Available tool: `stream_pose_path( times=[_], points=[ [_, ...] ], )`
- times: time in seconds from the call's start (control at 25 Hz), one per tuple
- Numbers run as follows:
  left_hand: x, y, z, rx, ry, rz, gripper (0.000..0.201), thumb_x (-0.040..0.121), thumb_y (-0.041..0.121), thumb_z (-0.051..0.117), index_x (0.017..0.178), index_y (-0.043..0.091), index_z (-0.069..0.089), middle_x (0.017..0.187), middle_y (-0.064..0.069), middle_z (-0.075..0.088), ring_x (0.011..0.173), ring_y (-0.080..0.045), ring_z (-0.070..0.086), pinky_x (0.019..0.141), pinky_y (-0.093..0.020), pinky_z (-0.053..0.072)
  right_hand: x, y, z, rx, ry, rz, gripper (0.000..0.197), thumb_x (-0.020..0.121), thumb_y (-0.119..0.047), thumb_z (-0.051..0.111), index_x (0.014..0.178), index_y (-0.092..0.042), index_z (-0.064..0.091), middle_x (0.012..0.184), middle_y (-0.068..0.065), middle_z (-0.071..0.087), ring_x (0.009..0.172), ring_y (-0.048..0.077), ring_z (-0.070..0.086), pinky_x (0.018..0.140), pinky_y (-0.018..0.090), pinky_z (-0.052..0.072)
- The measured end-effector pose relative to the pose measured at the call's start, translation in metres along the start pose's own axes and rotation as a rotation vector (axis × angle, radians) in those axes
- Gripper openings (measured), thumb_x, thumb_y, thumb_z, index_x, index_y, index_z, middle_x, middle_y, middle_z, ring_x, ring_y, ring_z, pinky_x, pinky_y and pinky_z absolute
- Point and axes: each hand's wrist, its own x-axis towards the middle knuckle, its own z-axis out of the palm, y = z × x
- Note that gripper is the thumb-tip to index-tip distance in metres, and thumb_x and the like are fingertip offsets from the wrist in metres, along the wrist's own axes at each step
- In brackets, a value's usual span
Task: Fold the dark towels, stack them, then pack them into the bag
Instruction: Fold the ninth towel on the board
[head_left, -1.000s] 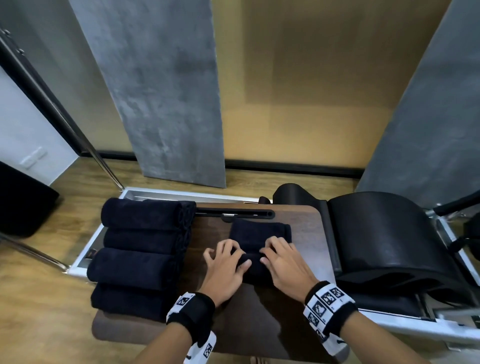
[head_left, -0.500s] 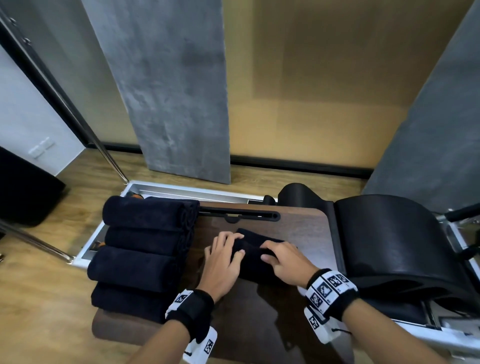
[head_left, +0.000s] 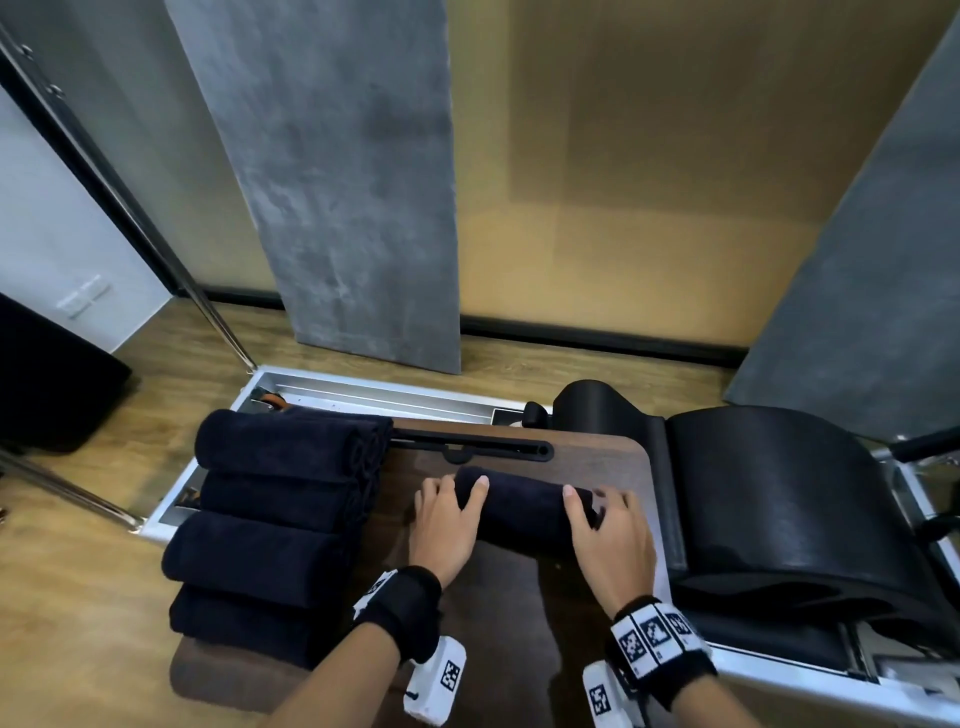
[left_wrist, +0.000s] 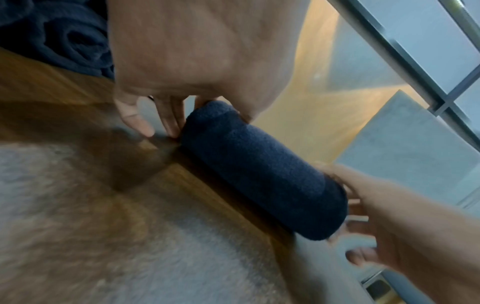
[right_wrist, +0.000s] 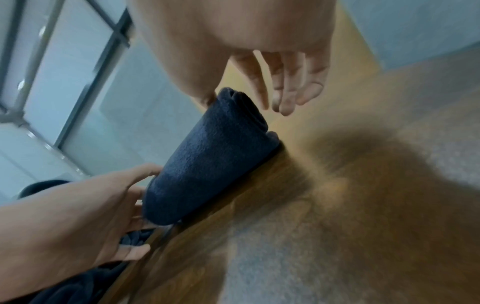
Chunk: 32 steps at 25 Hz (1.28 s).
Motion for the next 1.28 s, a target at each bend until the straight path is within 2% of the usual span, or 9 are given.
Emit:
stream_pose_path(
  times=[0.12, 0.24, 0.4, 0.56, 0.68, 0.88, 1.08, 1.16, 1.28],
  points=[
    [0.008, 0.01, 0.003, -0.061, 0.005, -0.094, 0.063, 0.102, 0.061, 0.048, 0.136, 0.01, 0.06, 0.139, -0.009, 0.053, 0.135, -0.028, 0.046, 0.105, -0.041, 0.043, 0.002, 0.003, 0.001, 0.004, -0.103, 0.217, 0.066, 0.089, -0.084, 0.038, 0.097, -0.023, 0.064, 0.095, -0.002, 0.065, 0.089, 0.022, 0.063, 0.075, 0.037, 0.051],
    [0.013, 0.017, 0.005, -0.254, 0.021, -0.197, 0.06, 0.092, 0.056, 0.06, 0.126, 0.007, 0.067, 0.133, -0.014, 0.06, 0.129, -0.034, 0.054, 0.108, -0.045, 0.048, 0.006, -0.001, 0.007, 0.166, -0.105, 0.269, 0.059, 0.092, -0.075, 0.048, 0.085, -0.019, 0.065, 0.089, 0.0, 0.068, 0.085, 0.023, 0.064, 0.081, 0.042, 0.055],
    [0.007, 0.022, 0.001, -0.454, 0.031, -0.289, 0.068, 0.07, 0.061, 0.062, 0.117, 0.012, 0.068, 0.128, -0.009, 0.061, 0.123, -0.03, 0.057, 0.106, -0.051, 0.051, 0.003, -0.004, 0.011, 0.463, -0.085, 0.432, 0.047, 0.087, -0.064, 0.068, 0.097, -0.017, 0.073, 0.098, 0.003, 0.073, 0.094, 0.024, 0.069, 0.09, 0.048, 0.06],
    [-0.002, 0.028, 0.0, -0.703, -0.001, -0.317, 0.058, 0.073, 0.059, 0.068, 0.115, 0.02, 0.057, 0.122, -0.005, 0.062, 0.113, -0.021, 0.061, 0.092, -0.041, 0.053, -0.006, -0.014, -0.006, 0.856, -0.085, 0.554, 0.043, 0.084, -0.048, 0.081, 0.097, -0.009, 0.071, 0.098, 0.01, 0.078, 0.093, 0.028, 0.074, 0.086, 0.049, 0.061],
    [-0.019, 0.041, -0.017, -0.824, 0.094, -0.172, 0.035, 0.085, 0.042, 0.076, 0.11, 0.029, 0.054, 0.115, 0.0, 0.065, 0.106, -0.013, 0.062, 0.076, -0.027, 0.046, -0.02, -0.038, -0.029, 1.075, -0.017, 0.478, 0.033, 0.084, -0.032, 0.085, 0.101, -0.01, 0.067, 0.103, 0.016, 0.079, 0.096, 0.03, 0.076, 0.088, 0.051, 0.06],
    [-0.053, 0.043, -0.103, -0.781, 0.314, 0.217, 0.033, 0.085, 0.047, 0.074, 0.109, 0.045, 0.051, 0.11, 0.021, 0.061, 0.106, 0.008, 0.058, 0.081, -0.005, 0.043, -0.055, -0.115, -0.041, 1.147, 0.107, 0.268, 0.026, 0.084, -0.028, 0.086, 0.106, -0.023, 0.074, 0.113, 0.008, 0.077, 0.111, 0.029, 0.073, 0.1, 0.05, 0.058],
    [-0.064, -0.03, -0.205, -0.597, 0.546, 0.235, 0.034, 0.083, 0.065, 0.07, 0.107, 0.051, 0.052, 0.113, 0.018, 0.057, 0.108, -0.003, 0.052, 0.095, -0.016, 0.034, -0.109, -0.203, 0.004, 1.084, -0.041, 0.125, 0.029, 0.091, -0.039, 0.078, 0.112, -0.019, 0.077, 0.111, 0.0, 0.078, 0.112, 0.017, 0.071, 0.101, 0.039, 0.056],
    [-0.062, -0.066, -0.232, -0.665, 0.571, 0.22, 0.035, 0.084, 0.063, 0.073, 0.108, 0.048, 0.054, 0.115, 0.013, 0.061, 0.11, -0.007, 0.057, 0.099, -0.029, 0.043, -0.13, -0.227, 0.029, 1.078, -0.145, 0.091, 0.027, 0.095, -0.033, 0.073, 0.119, -0.019, 0.075, 0.114, -0.004, 0.078, 0.113, 0.013, 0.071, 0.101, 0.033, 0.054],
    [-0.057, -0.115, -0.259, -0.776, 0.513, 0.163, 0.037, 0.084, 0.06, 0.078, 0.11, 0.044, 0.056, 0.116, 0.013, 0.066, 0.105, 0.003, 0.063, 0.095, -0.028, 0.052, -0.161, -0.252, 0.068, 1.101, -0.257, 0.077, 0.029, 0.099, -0.02, 0.067, 0.128, -0.021, 0.07, 0.119, -0.004, 0.077, 0.114, 0.011, 0.071, 0.098, 0.032, 0.055]
  ],
)
